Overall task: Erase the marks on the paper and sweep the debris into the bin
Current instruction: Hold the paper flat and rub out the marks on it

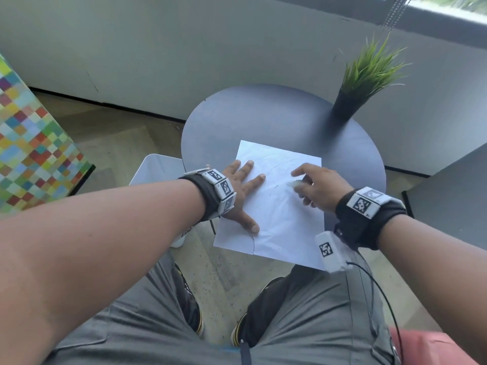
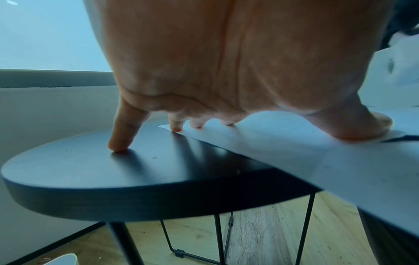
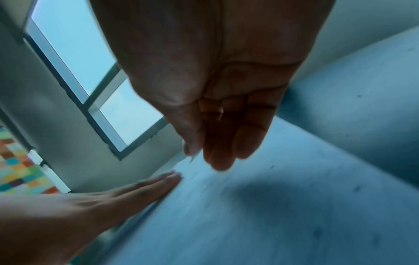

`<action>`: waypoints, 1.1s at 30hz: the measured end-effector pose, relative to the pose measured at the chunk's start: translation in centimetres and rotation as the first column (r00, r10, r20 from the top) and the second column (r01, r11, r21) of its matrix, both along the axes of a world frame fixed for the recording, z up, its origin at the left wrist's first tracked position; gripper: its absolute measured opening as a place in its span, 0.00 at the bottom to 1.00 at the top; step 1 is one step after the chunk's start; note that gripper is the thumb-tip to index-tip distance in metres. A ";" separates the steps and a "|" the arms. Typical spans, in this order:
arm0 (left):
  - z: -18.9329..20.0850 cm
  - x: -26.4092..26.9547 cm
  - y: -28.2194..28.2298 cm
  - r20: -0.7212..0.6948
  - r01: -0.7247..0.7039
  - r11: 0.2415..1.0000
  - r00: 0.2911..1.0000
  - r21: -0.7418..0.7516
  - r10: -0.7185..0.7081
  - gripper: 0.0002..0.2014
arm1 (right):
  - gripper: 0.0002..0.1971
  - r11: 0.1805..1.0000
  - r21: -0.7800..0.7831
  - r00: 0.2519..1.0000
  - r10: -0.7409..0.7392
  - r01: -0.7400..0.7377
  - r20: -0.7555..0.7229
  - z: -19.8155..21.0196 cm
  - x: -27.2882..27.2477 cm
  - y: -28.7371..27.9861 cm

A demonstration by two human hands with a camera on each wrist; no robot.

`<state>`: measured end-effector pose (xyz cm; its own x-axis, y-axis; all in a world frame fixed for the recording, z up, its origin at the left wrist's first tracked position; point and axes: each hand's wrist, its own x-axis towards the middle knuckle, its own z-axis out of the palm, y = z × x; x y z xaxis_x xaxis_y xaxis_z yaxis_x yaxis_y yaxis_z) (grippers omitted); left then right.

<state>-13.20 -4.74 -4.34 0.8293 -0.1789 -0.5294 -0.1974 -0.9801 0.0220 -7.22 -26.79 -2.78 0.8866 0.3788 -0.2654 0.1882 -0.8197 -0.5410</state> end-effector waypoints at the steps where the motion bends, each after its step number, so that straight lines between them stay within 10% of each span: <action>1: -0.2 0.0 -0.1 0.003 -0.008 1.000 1.000 -0.006 0.008 0.66 | 0.08 0.997 0.071 0.998 0.005 -0.002 -0.055 0.3 -0.9 0.4; 7: -0.9 -0.5 -0.4 0.078 -0.023 1.000 0.997 -0.008 0.024 0.55 | 0.09 0.895 0.415 0.857 0.079 0.164 -0.509 -0.8 -5.2 2.4; 12: -0.9 -1.4 0.8 0.077 0.015 0.998 0.997 -0.057 -0.011 0.54 | 0.08 0.688 0.502 0.850 -0.387 0.524 -0.357 -1.2 -1.7 -0.7; 19: -2.0 -2.9 3.4 0.151 0.042 0.993 0.988 -0.114 -0.025 0.55 | 0.02 0.975 0.145 0.985 -0.164 0.169 -0.048 -1.9 -2.3 -1.8; 33: -1.1 0.3 1.4 0.137 -0.057 0.997 0.989 -0.055 0.064 0.61 | 0.03 0.942 -0.313 0.989 0.142 -0.122 0.044 -0.6 -0.1 0.1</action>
<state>-12.88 -3.30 -5.45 0.9040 -0.1499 -0.4004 -0.1424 -0.9886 0.0486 -7.34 -26.67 -3.33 0.8534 0.4023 -0.3314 0.3324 -0.9099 -0.2483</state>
